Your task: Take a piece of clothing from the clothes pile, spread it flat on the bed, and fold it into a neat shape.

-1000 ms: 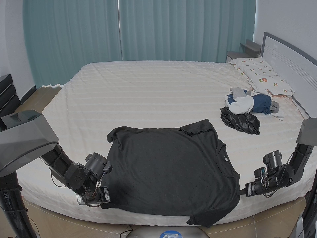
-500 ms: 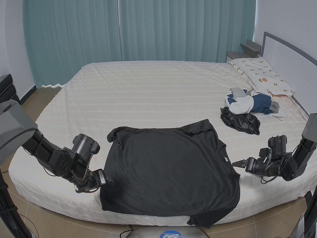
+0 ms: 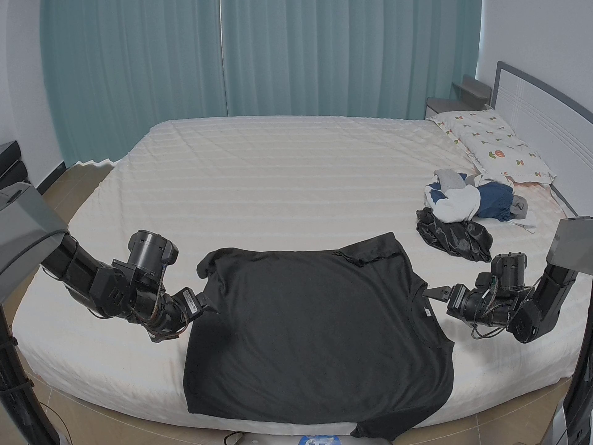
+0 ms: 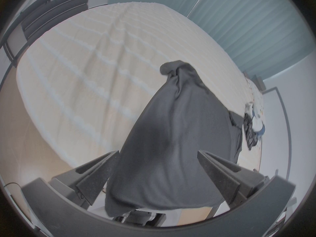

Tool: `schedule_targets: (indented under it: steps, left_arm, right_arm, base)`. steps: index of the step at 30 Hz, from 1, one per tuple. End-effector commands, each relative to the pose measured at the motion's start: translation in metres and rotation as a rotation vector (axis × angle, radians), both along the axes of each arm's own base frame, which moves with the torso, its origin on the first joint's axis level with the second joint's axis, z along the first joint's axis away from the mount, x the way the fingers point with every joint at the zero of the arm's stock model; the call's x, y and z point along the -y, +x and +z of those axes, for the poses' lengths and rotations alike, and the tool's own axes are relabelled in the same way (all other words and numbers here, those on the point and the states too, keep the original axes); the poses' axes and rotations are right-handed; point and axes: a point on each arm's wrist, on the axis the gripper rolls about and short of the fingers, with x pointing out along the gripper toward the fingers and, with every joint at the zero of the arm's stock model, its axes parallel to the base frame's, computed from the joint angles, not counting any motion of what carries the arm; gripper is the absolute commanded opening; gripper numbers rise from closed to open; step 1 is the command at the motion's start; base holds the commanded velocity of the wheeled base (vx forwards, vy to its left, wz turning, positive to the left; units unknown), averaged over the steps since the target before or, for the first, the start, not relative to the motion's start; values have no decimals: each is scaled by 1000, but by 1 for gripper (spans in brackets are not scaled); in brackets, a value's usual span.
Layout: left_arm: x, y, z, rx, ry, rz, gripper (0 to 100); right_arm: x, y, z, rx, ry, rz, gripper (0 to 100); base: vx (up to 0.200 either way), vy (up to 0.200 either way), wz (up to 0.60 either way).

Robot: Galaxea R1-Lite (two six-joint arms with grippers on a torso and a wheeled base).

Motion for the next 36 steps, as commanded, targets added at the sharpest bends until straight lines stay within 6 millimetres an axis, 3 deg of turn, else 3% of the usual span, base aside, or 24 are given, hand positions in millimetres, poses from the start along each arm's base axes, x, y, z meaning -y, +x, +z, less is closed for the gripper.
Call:
schedule_targets:
  steps: [1, 10, 15, 21, 29, 33, 36]
  left_arm:
    - [-1, 10, -8, 17, -31, 51, 100]
    - [-8, 43, -12, 123, -95, 158, 100]
    - [-8, 70, -22, 140, -102, 186, 100]
    - [-16, 117, -43, 196, -80, 247, 100]
    - [-19, 160, -61, 284, -52, 301, 100]
    - [-18, 169, -77, 286, -29, 317, 100]
    - [-17, 170, -75, 297, -30, 318, 100]
  right_arm:
    - [-1, 1, -8, -22, -1, 4, 100]
    - [-1, 3, -16, -13, 10, -3, 100]
    - [-6, 8, -16, -1, 78, -39, 100]
    - [-8, 13, -30, -17, 90, -52, 100]
    - [-6, 20, -48, 19, 93, -61, 100]
    - [-6, 21, -47, 19, 117, -76, 100]
    - [-7, 22, -44, 14, 154, -97, 100]
  base:
    - [0, 0, 0]
    - [0, 0, 0]
    - [0, 0, 0]
    - [0, 0, 0]
    - [0, 0, 0]
    - [0, 0, 0]
    - [0, 0, 0]
